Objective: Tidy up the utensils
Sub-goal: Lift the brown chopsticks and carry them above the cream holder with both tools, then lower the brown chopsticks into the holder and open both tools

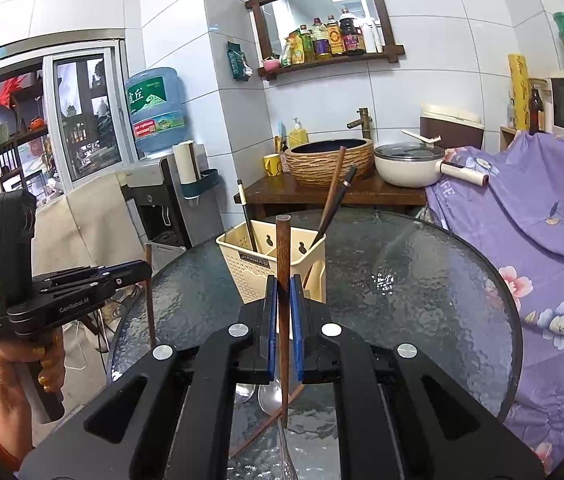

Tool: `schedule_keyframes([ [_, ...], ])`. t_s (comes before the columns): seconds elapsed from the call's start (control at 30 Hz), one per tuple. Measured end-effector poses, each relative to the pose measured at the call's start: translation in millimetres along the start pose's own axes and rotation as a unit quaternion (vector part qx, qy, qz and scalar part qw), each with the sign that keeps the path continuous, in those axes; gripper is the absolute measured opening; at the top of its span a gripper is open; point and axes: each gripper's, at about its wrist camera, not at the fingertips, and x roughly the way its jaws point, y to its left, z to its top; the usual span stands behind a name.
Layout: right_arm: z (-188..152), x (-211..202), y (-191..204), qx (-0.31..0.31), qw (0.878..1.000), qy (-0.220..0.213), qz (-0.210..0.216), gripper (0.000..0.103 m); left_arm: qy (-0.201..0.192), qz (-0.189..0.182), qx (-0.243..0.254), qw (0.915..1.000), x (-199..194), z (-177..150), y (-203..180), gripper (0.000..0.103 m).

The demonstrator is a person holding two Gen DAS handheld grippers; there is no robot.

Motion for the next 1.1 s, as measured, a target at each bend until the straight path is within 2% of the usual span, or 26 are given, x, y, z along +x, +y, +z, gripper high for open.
schedule_keyframes([
  [0.17, 8.8, 0.8, 2.9, -0.007, 1.0, -0.005, 0.004, 0.007, -0.007, -0.001, 0.004, 1.0, -2.9, 9.6, 0.4, 0.007],
  [0.37, 36.2, 6.7, 6.8, -0.004, 1.0, -0.001, 0.027, 0.007, -0.023, -0.003, 0.013, 0.9996, -8.1, 34.9, -2.6, 0.007],
  [0.5, 75.4, 7.3, 12.7, -0.003, 0.999, -0.012, 0.042, 0.007, -0.034, -0.015, 0.01, 0.9993, -12.6, 68.0, -3.1, 0.007],
  [0.63, 125.8, 7.7, 19.4, -0.005, 0.999, -0.033, 0.042, 0.007, -0.053, -0.023, 0.002, 0.9983, -20.5, 119.7, -5.0, 0.007],
  [0.73, 160.4, 9.9, 24.5, -0.009, 0.998, -0.052, 0.027, 0.007, -0.065, -0.025, -0.008, 0.9976, -23.2, 158.5, -7.2, 0.007],
  [0.87, 191.4, 22.6, 28.6, -0.014, 0.998, -0.064, 0.001, 0.007, -0.077, -0.012, -0.009, 0.9969, -20.2, 189.5, -12.4, 0.007],
  [0.97, 193.6, 39.0, 29.5, -0.019, 0.997, -0.067, -0.023, 0.007, -0.078, 0.004, -0.01, 0.9969, -8.2, 198.0, -13.4, 0.007],
  [1.1, 176.0, 66.5, 24.7, -0.024, 0.997, -0.06, -0.045, 0.007, -0.064, 0.022, -0.014, 0.9976, 19.2, 188.4, -9.6, 0.007],
])
